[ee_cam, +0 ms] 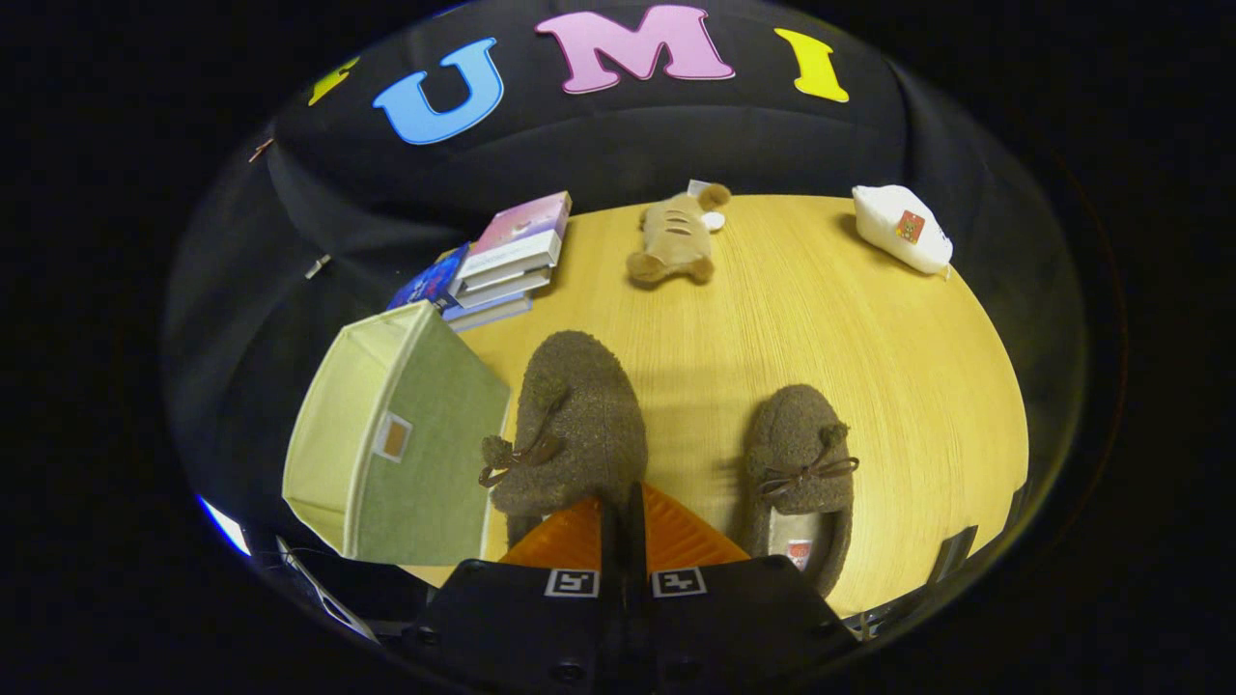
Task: Open the storage box then place both shoes into the box .Put the left shoe in first, then the right shoe, with the right side of both shoes facing outward in a uniform manner.
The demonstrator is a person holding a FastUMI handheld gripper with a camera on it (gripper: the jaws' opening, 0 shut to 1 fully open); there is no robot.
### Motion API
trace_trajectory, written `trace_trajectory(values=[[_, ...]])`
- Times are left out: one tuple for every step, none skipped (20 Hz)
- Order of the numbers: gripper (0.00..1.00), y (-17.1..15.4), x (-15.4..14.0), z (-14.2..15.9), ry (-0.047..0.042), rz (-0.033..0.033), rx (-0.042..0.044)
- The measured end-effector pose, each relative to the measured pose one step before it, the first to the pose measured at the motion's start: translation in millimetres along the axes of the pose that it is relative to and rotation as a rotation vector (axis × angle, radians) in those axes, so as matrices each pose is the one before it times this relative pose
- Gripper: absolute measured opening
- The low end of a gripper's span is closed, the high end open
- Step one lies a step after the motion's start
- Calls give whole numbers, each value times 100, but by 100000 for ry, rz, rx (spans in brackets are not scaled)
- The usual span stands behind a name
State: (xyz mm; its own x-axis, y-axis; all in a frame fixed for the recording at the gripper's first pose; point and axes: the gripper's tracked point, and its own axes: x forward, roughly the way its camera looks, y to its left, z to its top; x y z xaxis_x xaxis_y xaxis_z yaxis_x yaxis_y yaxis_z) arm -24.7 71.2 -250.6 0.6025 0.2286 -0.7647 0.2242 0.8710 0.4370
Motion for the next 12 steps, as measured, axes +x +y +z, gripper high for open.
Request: trace_trajectory(values=[[5,900,-745,659,-963,1206,1169],[5,1007,-676,695,-642,1174,1300],[5,1216,-557,622,-616,1647,1493],[5,1384,-496,766,-646,2109,1558],[5,1436,-412,534,-686,2322,1397],[5,1648,-265,681,-755,2152,1939],[5,1277,-175,370,-118,1761,1792],[5,1337,4,264,460,1206,1852],[5,1104,35,-68,1005,597,2180],[5,1337,341,-258,1949,354,2593],[5,845,260,-294,1464,175,1630],[5,1196,418,-444,1853,608,1700]])
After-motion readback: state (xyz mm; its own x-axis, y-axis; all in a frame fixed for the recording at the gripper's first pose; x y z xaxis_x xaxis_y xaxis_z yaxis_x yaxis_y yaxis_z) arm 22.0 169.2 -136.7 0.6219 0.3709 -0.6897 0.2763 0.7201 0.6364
